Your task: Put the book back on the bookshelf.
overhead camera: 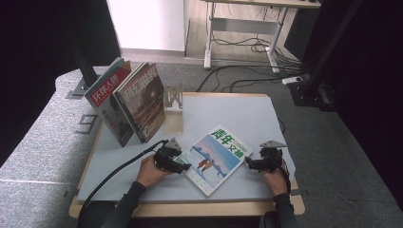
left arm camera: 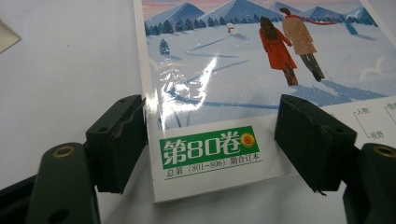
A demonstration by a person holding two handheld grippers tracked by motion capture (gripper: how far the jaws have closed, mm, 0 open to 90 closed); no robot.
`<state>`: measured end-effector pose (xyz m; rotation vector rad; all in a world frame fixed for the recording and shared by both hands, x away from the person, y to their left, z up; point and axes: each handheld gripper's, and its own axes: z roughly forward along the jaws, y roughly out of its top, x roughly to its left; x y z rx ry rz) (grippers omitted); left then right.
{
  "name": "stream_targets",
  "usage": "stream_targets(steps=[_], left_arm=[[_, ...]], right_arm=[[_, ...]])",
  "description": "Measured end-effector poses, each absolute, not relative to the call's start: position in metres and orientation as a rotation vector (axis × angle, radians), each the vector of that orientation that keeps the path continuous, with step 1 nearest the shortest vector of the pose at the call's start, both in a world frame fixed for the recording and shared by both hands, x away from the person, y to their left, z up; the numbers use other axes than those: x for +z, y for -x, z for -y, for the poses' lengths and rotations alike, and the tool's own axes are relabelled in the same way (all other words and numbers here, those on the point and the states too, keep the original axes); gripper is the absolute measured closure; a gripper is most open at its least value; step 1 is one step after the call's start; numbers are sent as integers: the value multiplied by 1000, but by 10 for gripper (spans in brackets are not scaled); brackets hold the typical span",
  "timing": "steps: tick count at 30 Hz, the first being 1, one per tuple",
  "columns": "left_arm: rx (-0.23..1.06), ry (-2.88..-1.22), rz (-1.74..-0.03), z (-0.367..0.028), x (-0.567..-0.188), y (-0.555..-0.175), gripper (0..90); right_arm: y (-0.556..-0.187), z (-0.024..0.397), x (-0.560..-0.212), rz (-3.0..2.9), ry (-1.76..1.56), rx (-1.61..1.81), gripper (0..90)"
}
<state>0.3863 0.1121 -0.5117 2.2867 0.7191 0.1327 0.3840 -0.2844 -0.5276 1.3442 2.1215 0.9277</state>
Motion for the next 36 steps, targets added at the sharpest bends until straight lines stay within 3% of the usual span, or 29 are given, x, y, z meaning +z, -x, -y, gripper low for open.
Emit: stream_targets(steps=[13,36], left_arm=[[127,-2279,-694,-107,-513,-362,244],[136,-2342,-591,-101,-517,-329,241]], right_arm=[[-372,266,-520,-2178,-1310,1085,0],[-381,252,-532,-2256,-1329,1144,0]])
